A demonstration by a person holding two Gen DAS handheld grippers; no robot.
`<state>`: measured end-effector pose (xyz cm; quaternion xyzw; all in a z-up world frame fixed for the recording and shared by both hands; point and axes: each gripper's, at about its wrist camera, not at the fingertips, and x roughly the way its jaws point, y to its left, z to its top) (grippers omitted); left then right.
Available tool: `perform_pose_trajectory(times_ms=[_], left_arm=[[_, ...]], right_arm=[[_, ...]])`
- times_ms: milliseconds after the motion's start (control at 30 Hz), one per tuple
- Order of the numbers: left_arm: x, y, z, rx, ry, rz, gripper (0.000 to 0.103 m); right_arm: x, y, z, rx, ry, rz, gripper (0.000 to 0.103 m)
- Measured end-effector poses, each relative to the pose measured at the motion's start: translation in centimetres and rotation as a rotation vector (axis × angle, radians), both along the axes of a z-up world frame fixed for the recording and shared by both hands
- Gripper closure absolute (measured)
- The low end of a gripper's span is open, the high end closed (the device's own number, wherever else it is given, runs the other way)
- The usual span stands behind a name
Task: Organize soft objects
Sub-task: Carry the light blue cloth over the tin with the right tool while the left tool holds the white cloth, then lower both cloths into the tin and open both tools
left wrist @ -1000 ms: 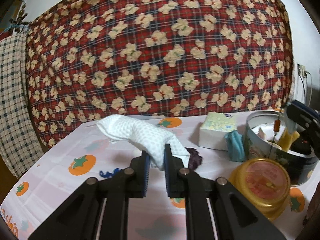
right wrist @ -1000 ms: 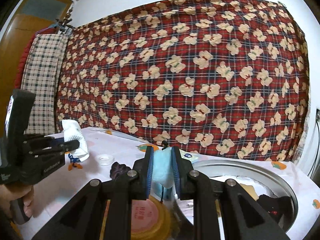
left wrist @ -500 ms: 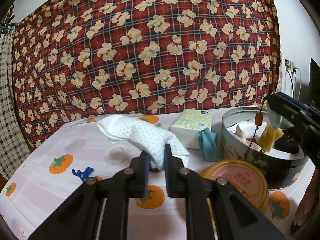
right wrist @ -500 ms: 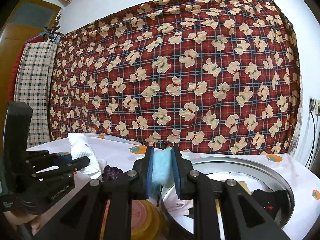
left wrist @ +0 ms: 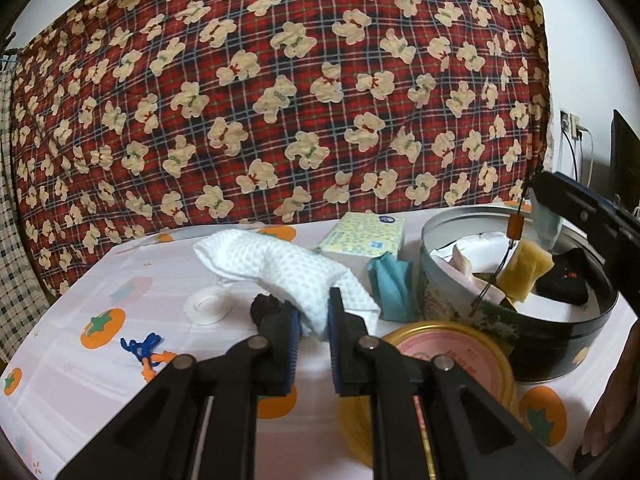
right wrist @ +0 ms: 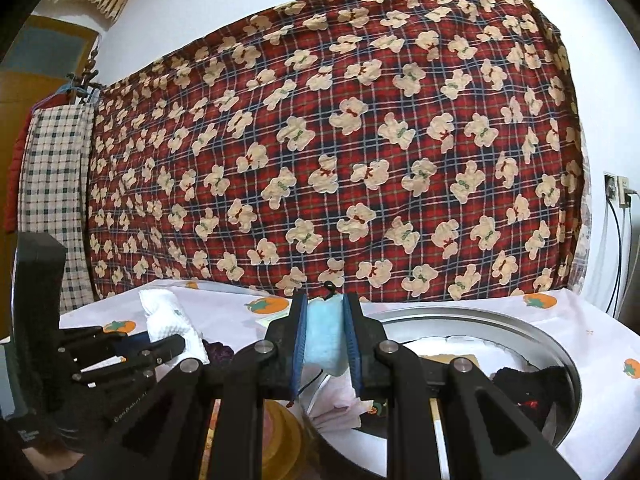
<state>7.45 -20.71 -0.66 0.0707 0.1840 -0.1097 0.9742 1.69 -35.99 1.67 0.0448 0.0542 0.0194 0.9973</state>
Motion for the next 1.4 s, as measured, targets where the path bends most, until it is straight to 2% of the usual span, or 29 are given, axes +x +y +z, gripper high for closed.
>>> perform_pose_trajectory(times_ms=[600, 1033, 1400], left_arm=[[-0.2, -2.6, 0.0, 0.032, 0.001, -0.045, 0.092], [-0.2, -4.2, 0.1, 0.045, 0.011, -0.081, 0.092], [-0.2, -6.0, 0.7, 0.054, 0.025, -0.111, 0.092]], right_arm=[[-0.5, -1.8, 0.1, 0.057, -0.012, -0.059, 0.083], [-1.3, -2.1, 0.5, 0.076, -0.075, -0.055, 0.083], [-1.2, -4.0, 0.5, 0.155, -0.072, -0.052, 0.083]])
